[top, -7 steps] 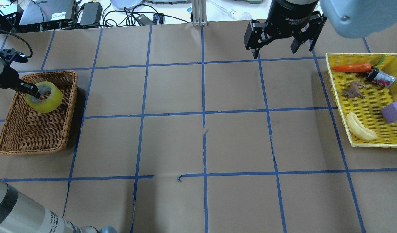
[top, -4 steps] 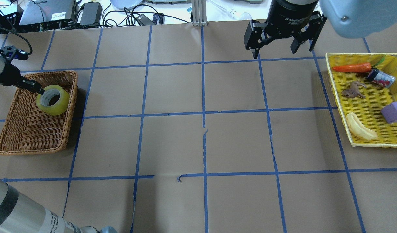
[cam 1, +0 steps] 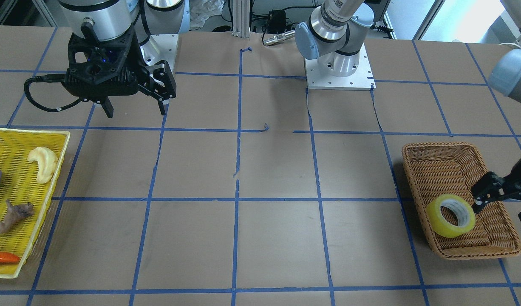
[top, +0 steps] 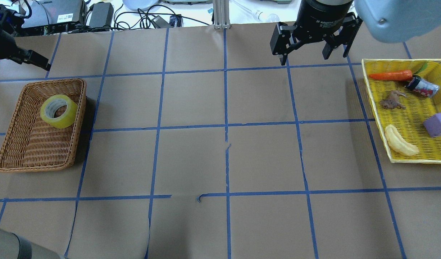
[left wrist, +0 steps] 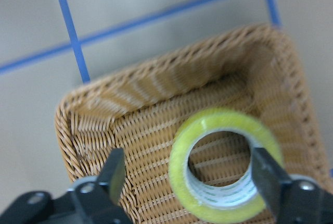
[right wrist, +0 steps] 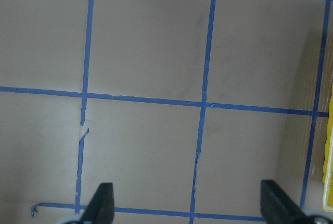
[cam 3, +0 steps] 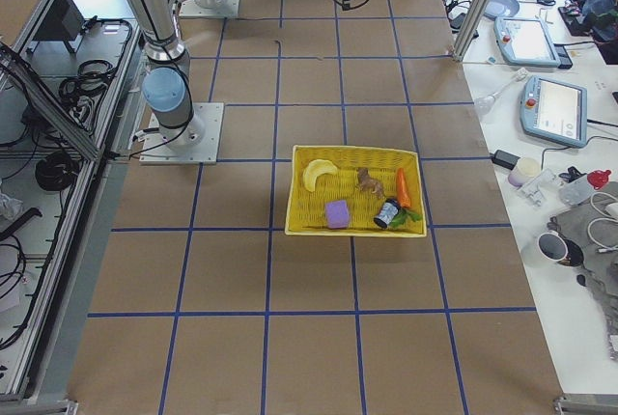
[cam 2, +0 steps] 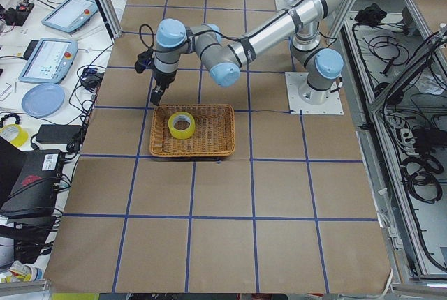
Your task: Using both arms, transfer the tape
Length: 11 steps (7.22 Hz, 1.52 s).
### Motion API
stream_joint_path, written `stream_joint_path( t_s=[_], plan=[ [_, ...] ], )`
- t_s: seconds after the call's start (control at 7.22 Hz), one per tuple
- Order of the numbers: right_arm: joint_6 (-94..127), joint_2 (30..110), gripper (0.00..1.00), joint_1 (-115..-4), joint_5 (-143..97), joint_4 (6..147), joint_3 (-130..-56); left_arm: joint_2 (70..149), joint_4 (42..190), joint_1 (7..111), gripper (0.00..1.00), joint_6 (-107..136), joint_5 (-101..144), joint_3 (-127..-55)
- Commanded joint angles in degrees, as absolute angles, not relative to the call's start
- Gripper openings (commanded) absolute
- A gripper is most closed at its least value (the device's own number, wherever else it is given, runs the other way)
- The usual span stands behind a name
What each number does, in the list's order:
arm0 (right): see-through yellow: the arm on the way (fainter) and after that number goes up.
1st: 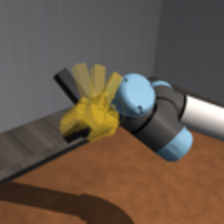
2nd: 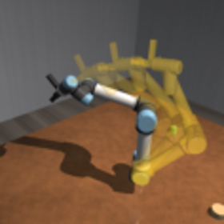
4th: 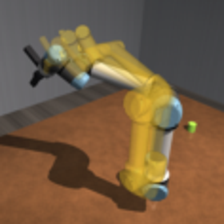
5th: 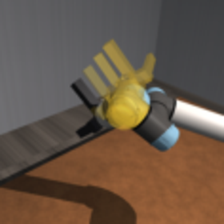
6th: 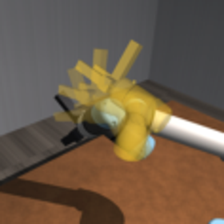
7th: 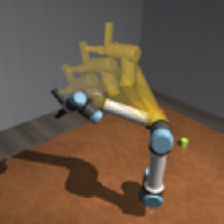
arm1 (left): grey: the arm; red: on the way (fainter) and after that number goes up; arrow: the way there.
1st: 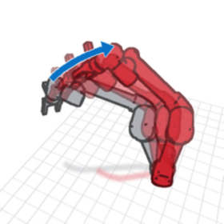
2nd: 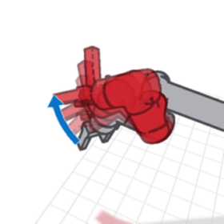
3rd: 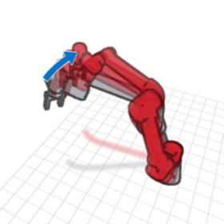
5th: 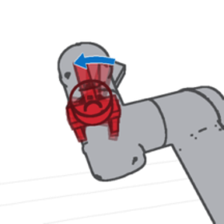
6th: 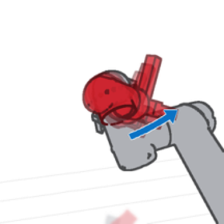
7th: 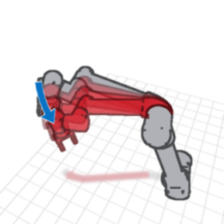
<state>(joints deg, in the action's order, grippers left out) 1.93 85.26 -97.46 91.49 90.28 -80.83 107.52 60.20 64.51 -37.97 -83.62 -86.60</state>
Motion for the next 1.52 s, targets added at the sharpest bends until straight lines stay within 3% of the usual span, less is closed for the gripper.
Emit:
stream_joint_path(
  t_s=[0.0, 0.42, 1.38],
  plan=[
    [1.9, 85.3, 1.0, -97.4, 91.5, 90.1, -80.9, 101.9, 69.6, 77.9, 1.0, -17.7, -83.8, -83.6],
    [1.9, 85.2, 1.0, -97.6, 91.5, 90.4, -80.9, 95.8, 81.4, 84.9, 1.0, -12.3, -88.2, -83.7],
    [1.9, 85.2, 1.0, -97.4, 91.5, 90.4, -80.9, 94.8, 82.3, 85.3, 1.0, -12.0, -88.1, -85.3]
  ],
)
